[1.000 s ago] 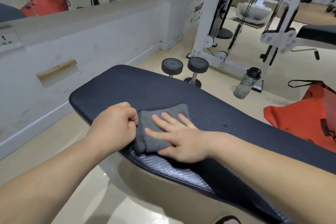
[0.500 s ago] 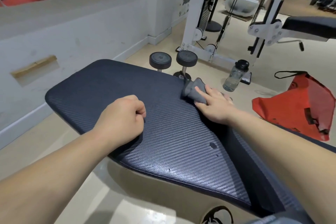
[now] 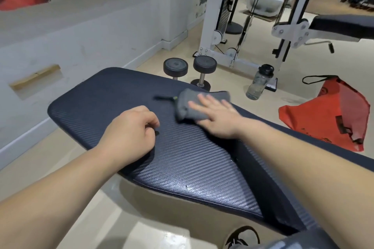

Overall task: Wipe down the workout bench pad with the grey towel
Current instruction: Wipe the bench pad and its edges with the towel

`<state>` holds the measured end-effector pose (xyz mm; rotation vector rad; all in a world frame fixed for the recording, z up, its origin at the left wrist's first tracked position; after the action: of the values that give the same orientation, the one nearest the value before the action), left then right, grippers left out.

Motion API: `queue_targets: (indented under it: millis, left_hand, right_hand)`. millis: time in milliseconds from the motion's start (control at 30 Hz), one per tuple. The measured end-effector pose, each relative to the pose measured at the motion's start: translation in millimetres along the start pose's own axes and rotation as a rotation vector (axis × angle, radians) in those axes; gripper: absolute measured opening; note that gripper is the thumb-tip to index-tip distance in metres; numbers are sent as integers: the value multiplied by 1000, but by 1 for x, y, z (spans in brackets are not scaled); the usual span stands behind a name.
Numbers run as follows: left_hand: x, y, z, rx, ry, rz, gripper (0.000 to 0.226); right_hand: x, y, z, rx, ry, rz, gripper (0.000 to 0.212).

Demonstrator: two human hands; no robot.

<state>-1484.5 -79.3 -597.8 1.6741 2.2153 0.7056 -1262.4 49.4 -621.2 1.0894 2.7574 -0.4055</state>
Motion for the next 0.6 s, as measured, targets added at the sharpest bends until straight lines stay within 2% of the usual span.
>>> queue_targets:
  millis: [100, 167, 233, 433, 533, 600]
  left_hand:
    - [-3, -3, -6, -22, 19, 6, 29]
    - [-4, -4, -8, -31, 17, 14, 29]
    - [-4, -3, -7, -47, 6, 13, 30]
    - [5, 27, 0, -198, 37, -17, 31]
    - [4, 51, 6, -287, 15, -37, 31]
    - [2, 65, 12, -317, -16, -30, 32]
  right_hand:
    - [-7, 33, -1, 34, 39, 231, 62]
    - [-10, 25, 2, 30, -5, 253, 63]
    - [-16, -1, 6, 20, -61, 179, 65]
    - [-82, -96, 25, -1, -247, -302, 66]
    - [-109, -94, 28, -87, -242, -382, 64]
    - [-113, -74, 26, -77, -216, -356, 66]
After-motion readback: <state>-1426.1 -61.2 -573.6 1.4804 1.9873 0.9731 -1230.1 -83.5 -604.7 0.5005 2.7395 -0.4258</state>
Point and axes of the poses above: each hand's wrist, its own x-axis towards the middle knuckle, its own z-axis out of the palm, y = z × x, the point moved 3 cm from there along x, towards the middle knuckle, and after that the axes turned 12 degrees about -z, right-handed, at the moved point
